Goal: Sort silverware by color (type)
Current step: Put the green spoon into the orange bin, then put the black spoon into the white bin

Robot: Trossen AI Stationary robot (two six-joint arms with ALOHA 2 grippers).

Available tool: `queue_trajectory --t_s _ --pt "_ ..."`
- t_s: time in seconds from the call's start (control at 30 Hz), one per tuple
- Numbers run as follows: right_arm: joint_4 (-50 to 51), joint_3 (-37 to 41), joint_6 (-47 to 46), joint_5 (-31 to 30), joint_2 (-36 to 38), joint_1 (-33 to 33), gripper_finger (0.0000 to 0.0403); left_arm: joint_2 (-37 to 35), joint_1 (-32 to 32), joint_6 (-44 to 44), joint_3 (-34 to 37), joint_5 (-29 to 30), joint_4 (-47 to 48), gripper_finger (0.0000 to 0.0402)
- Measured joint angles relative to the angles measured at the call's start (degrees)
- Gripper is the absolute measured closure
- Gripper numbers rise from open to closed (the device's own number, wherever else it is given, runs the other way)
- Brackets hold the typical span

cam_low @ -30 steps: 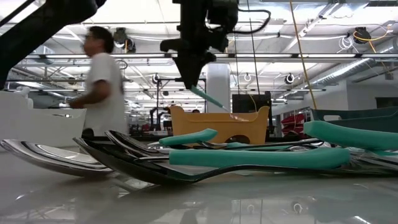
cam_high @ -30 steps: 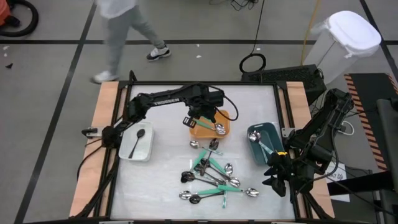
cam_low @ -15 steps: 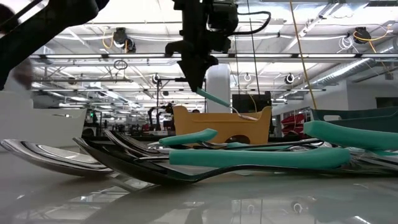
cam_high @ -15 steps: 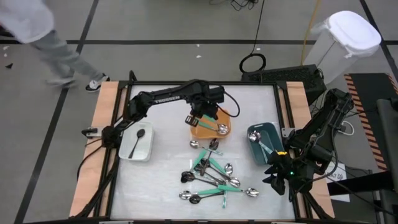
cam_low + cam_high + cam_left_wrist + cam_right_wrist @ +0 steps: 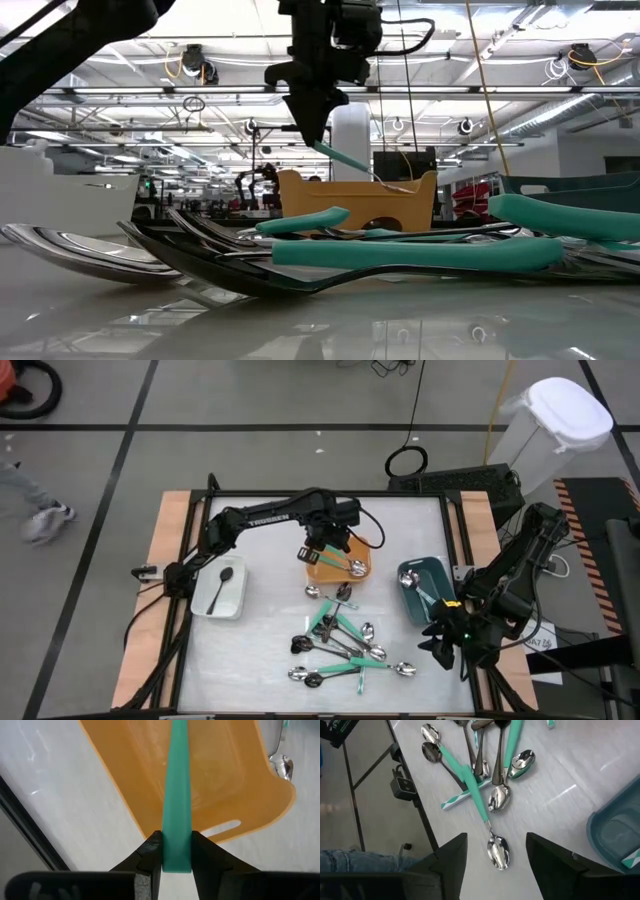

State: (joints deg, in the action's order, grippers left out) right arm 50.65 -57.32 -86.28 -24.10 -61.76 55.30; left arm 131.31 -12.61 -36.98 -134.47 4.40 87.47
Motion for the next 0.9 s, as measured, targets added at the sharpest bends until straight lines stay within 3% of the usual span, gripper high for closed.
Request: queue_trajectory --t_s 0.27,0.53,0.67,0.8,0.9 --pt "-1.8 0.0 -0.02 0.08 0.0 -0.65 0.0206 0.0 0.85 0.18 0.0 0.33 -1.04 0.0309" --pt "-4.15 0.0 -0.02 0.13 0.0 -0.65 0.0206 0.0 1.12 4.87 0.0 1.86 -1.67 0.0219" --pt "-4.11 0.0 -0.02 0.13 0.0 -0.65 0.0206 0.0 1.25 19.01 -0.16 2.2 -0.03 0.0208" --pt "-3.57 0.0 0.42 0.13 0.0 -0.65 0.0206 -0.4 2.67 36.88 -0.54 -6.68 2.15 0.0207" --pt "-2.32 0.0 0.48 0.13 0.02 -0.65 0.0206 -2.05 7.36 44.0 -0.61 -10.55 -0.66 0.0207"
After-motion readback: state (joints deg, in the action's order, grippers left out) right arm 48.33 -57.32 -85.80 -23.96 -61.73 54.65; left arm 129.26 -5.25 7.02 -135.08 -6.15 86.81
